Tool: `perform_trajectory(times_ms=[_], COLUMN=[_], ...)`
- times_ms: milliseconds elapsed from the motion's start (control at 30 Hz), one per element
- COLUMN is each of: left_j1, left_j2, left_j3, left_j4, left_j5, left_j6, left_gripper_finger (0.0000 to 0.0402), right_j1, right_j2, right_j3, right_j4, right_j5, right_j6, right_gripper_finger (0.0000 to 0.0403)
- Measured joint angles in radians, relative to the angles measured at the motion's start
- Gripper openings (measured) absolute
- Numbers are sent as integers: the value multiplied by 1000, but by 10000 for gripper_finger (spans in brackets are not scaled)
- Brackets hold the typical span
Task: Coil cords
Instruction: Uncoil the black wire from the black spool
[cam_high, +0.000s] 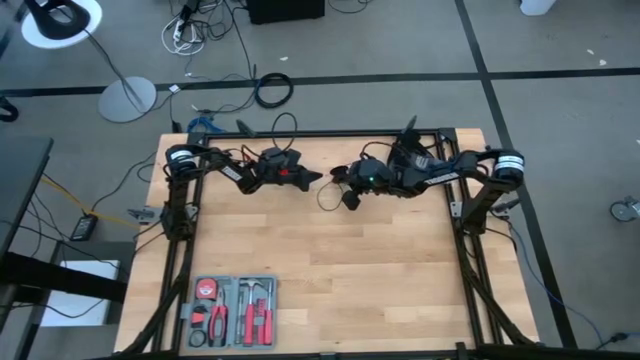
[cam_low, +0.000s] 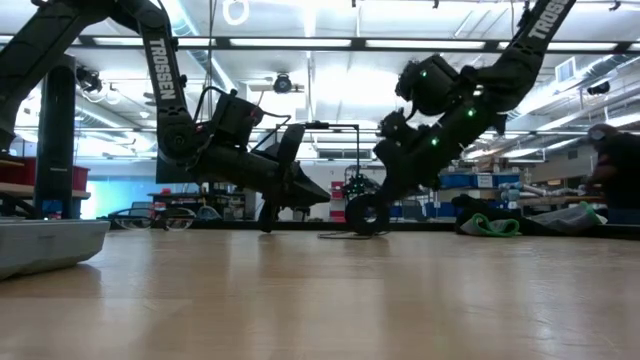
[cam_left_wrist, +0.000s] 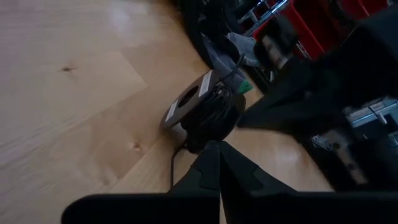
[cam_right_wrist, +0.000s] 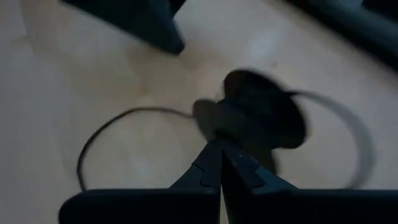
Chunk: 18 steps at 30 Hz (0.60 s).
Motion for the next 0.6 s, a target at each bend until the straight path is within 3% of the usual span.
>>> perform_trajectory(times_ms=[233, 600], left_j1=[0, 0], left_j2=[-1, -1], left_j3=[0, -2], left_j4=[-7, -9], left_j5=[0, -4], left_j6=[11, 78], left_gripper_finger=[1, 1], right_j1=[69, 106], right_j2=[32, -31], right_j3=[0, 0], right_j4=[-17, 107], right_j5=[-63, 218], right_j6=[20, -54], right_gripper_finger=[0, 0])
